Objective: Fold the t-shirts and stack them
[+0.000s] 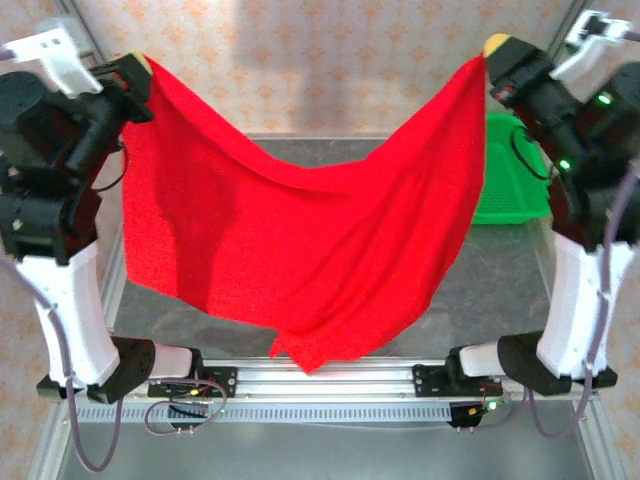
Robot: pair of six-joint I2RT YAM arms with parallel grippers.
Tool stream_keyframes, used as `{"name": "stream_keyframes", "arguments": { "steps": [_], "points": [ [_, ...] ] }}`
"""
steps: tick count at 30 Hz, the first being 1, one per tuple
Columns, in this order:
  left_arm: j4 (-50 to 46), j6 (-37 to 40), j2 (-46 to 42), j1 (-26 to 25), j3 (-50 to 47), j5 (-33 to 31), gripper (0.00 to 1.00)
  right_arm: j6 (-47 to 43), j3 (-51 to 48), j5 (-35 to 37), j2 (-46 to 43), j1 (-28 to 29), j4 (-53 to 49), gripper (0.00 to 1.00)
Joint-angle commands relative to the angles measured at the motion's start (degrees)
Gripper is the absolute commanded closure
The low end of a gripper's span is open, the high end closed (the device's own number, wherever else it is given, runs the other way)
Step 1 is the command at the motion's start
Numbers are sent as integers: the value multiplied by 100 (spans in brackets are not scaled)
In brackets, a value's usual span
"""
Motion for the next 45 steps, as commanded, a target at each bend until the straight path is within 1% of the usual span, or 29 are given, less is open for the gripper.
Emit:
{"name": "stream_keyframes", "arguments": {
  "steps": [1, 3, 5, 6, 8, 10, 13, 15, 18, 19, 21, 24, 27, 29, 32, 35, 39, 42, 45],
  "points": [
    [198, 466, 301, 69, -694, -179, 100, -321, -769, -13, 424, -31, 630, 100],
    [339, 638, 492, 72, -1258, -362, 100, -583, -1238, 79, 763, -22, 805, 100],
    [528, 779, 721, 69, -1855, -672, 100, -771, -1455, 199, 1270, -22, 782, 100],
    [657, 882, 887, 69, -2117, -818, 100, -920, -1487, 178, 1602, -7, 758, 100],
    [823, 1061, 1320, 74, -2374, -1139, 100, -1122, -1425, 383, 2341, 54, 667, 100],
    [803, 1179, 1951, 86, -2354, -1567, 100, -1292, -1046, 509, 3127, 149, 506, 100],
    [668, 1242, 2827, 142, -2117, -1994, 100, -1502, 55, 1032, 4398, 406, -95, 100],
    [576, 1152, 3374, 282, -1935, -2233, 100, -1624, 948, 1319, 5205, 614, -464, 100],
    [442, 1055, 3921, 455, -1711, -2420, 100, -1675, 1888, 1614, 6112, 831, -660, 100],
    [397, 1063, 4052, 502, -1621, -2419, 100, -1649, 2039, 1687, 6295, 863, -619, 100],
    [394, 1123, 4294, 565, -1465, -2440, 100, -1546, 2013, 1804, 6525, 892, -333, 100],
    [264, 1134, 4568, 639, -1196, -2362, 100, -1500, 1800, 1934, 6653, 889, 10, 100],
    [195, 1150, 4720, 712, -1109, -2129, 100, -1545, 1775, 1993, 6699, 892, 35, 100],
    [161, 1122, 4753, 773, -1086, -2124, 100, -1571, 1724, 2019, 6622, 882, 27, 100],
    [155, 1010, 4673, 935, -1038, -1856, 100, -1672, 1437, 2302, 6273, 860, 122, 100],
    [161, 1026, 4618, 1075, -912, -1452, 100, -1691, 782, 2423, 5696, 790, 522, 100],
    [-130, 1241, 4783, 1112, -519, -1045, 100, -1654, -233, 2499, 4955, 699, 1087, 100],
    [-288, 1351, 4826, 1123, -400, -976, 100, -1656, -1018, 2569, 4411, 645, 1542, 100],
    [-293, 1423, 4743, 1154, -495, -922, 100, -1438, -1892, 2453, 3860, 529, 2226, 100]
  ]
}}
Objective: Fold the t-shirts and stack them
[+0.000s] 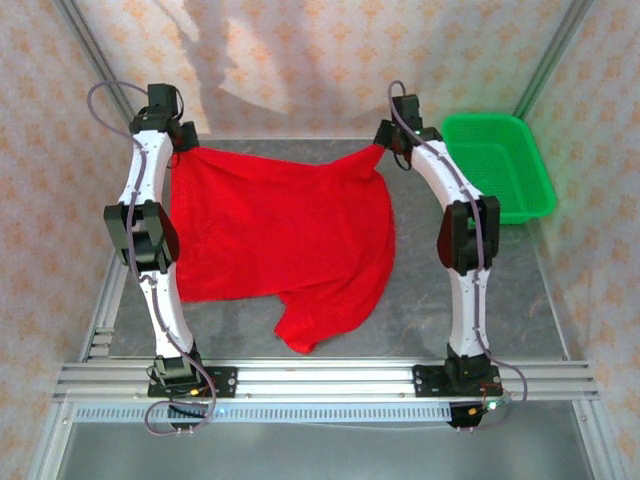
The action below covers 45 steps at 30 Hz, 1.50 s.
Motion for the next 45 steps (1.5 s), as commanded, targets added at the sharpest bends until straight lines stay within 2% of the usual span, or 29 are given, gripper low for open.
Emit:
{"name": "stream_keyframes", "arguments": {
  "steps": [1, 13, 29, 45],
  "points": [
    [-300, 250, -18, 32, 29, 195, 100, 205, -748, 97, -809, -160, 1065, 100],
    [-234, 286, -335, 173, -419, 362, 100, 596, -2467, -173, -1801, -205, 1691, 100],
    [-205, 209, -864, 280, -1478, 321, 100, 1144, -4511, -5, -3156, 15, 1908, 100],
    [-381, 45, -405, 288, -1276, -195, 100, 1659, -5677, 193, -3941, 465, 1936, 100]
  ]
}}
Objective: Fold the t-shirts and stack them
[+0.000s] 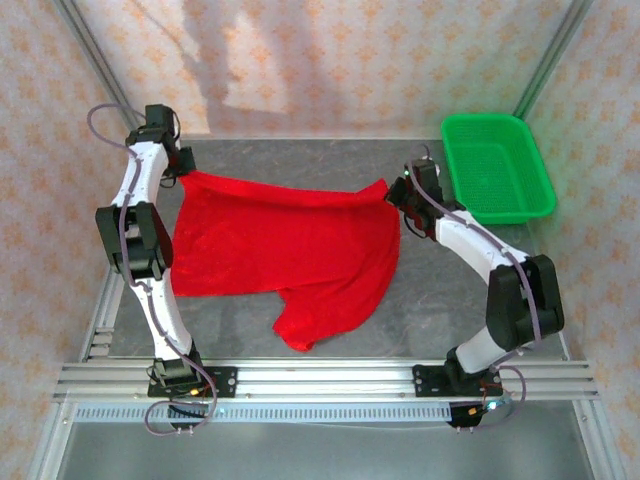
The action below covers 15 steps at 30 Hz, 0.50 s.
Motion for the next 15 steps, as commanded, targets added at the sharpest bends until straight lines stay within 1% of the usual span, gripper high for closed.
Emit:
{"name": "stream_keyframes", "arguments": {
  "steps": [1, 9, 15],
  "points": [
    [-169, -50, 98, 74, 92, -286, 100, 163, -202, 248, -287, 67, 104, 100],
    [-164, -114, 100, 88, -167, -440, 100, 357, -725, 259, -573, 128, 29, 100],
    [-138, -150, 130, 90, -284, -457, 100, 394, -994, 94, -674, 198, 45, 100]
  ]
}}
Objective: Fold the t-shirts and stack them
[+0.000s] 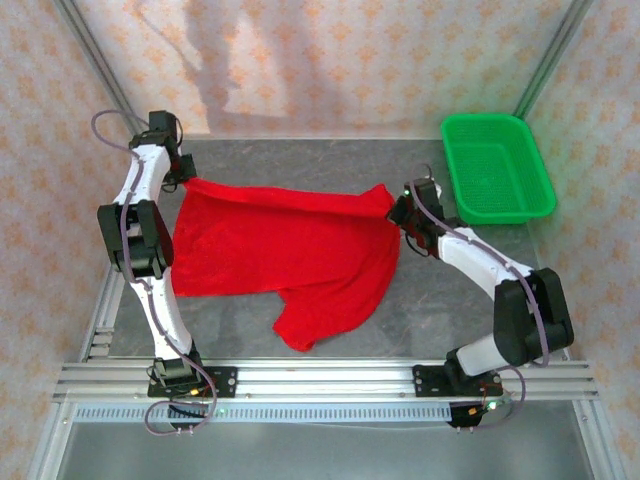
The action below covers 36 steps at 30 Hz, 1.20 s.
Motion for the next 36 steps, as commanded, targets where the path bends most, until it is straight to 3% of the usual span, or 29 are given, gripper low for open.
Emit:
{"name": "stream_keyframes", "arguments": {
  "steps": [1, 22, 23, 26, 30, 36],
  "points": [
    [-121, -129, 66, 89, -84, -243, 100, 98, -124, 6, -171, 78, 18, 100],
    [-145, -172, -27, 91, -790, -369, 99, 263, -724, -202, -366, 155, -5, 100],
    [-158, -177, -32, 86, -795, -357, 95, 275, -749, -223, -352, 166, 5, 100],
    [-248, -325, -123, 92, -765, -364, 69, 412, -824, -364, -288, 195, 116, 100],
    [-253, -731, -466, 96, -728, -425, 48, 449, -848, -441, -182, 296, 177, 100],
    [-265, -1180, -1014, -171, -708, -188, 44, 454, -985, -444, -174, 319, 124, 100]
  ]
}}
